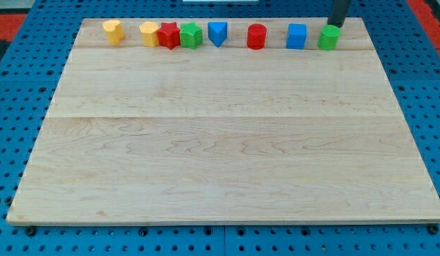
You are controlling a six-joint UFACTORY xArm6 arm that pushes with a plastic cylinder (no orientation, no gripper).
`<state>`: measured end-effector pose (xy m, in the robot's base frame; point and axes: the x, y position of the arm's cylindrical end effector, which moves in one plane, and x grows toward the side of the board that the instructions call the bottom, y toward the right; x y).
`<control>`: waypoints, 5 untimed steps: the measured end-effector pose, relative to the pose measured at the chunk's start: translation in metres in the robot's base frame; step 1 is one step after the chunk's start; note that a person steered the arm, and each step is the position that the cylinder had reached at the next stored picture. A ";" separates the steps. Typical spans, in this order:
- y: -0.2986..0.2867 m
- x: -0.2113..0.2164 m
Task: Move green circle towards center right
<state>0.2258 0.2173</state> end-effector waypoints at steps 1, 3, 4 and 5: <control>-0.018 0.024; -0.007 0.130; 0.018 0.106; -0.017 0.097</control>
<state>0.3228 0.1999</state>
